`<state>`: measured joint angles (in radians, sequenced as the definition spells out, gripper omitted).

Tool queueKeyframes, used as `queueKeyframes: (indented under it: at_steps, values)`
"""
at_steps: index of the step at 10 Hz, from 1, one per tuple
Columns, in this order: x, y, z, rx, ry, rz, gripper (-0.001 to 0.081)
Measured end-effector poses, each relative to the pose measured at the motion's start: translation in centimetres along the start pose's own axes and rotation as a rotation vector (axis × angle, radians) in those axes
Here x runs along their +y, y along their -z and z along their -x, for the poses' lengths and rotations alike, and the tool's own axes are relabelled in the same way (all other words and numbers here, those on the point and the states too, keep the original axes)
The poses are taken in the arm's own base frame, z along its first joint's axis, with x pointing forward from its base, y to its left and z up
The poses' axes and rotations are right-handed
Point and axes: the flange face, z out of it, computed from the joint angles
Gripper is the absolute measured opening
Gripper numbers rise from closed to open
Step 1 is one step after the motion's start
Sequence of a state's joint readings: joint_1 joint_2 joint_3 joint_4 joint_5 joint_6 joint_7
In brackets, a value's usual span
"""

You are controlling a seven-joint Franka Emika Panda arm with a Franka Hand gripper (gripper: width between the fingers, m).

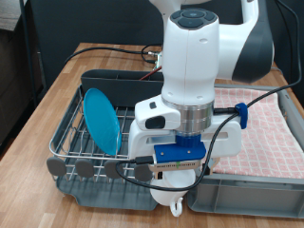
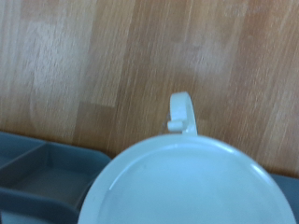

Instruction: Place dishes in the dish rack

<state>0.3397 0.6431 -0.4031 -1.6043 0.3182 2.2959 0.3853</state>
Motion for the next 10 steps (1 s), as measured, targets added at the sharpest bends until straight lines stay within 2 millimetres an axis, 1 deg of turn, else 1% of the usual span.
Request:
queueKeyframes:
  at_steps: [2, 6, 8, 10]
  values:
    - [0.2, 2.4, 0.0, -0.010, -0.004, 0.031, 0.0799]
    - [0.4, 7.7, -0.1, 0.066, -0.024, 0.055, 0.0802]
    - [0.6, 9.9, 0.2, 0.076, -0.029, 0.061, 0.0802]
    - [0.8, 11.6, 0.5, 0.078, -0.035, 0.069, 0.0802]
